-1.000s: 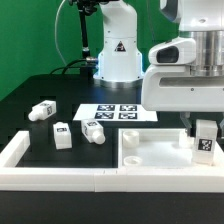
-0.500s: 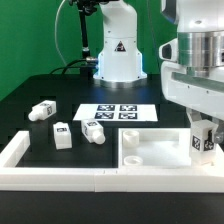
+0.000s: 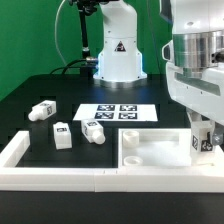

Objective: Assemble one leg

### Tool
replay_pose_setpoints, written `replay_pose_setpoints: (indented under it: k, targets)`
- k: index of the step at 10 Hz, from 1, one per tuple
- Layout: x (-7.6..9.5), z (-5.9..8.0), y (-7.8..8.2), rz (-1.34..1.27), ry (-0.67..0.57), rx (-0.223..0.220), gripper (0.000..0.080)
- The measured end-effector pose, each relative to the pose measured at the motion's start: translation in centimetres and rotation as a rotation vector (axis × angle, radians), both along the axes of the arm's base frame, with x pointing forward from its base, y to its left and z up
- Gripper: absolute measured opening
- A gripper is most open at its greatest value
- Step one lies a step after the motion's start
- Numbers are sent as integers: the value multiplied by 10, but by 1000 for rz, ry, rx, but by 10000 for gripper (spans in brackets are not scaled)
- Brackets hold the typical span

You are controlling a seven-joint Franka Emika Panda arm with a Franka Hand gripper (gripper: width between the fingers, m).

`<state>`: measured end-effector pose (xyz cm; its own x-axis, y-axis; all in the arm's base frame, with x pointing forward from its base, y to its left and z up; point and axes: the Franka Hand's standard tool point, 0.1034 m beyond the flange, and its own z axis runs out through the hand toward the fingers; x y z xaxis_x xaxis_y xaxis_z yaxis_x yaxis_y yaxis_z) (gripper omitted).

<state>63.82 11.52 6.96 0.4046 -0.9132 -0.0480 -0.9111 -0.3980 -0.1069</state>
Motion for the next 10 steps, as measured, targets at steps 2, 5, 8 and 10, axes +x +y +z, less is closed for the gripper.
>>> replay_pose_setpoints:
  k: [2,5,8,10]
  targets:
    - [1,3,-3,445,-17,-55,618]
    - [1,4,-4,722,-23,-72,648]
    - [8,6,-8,1125,-74,-144,649]
    - [10,6,-9,1154,-97,-163,649]
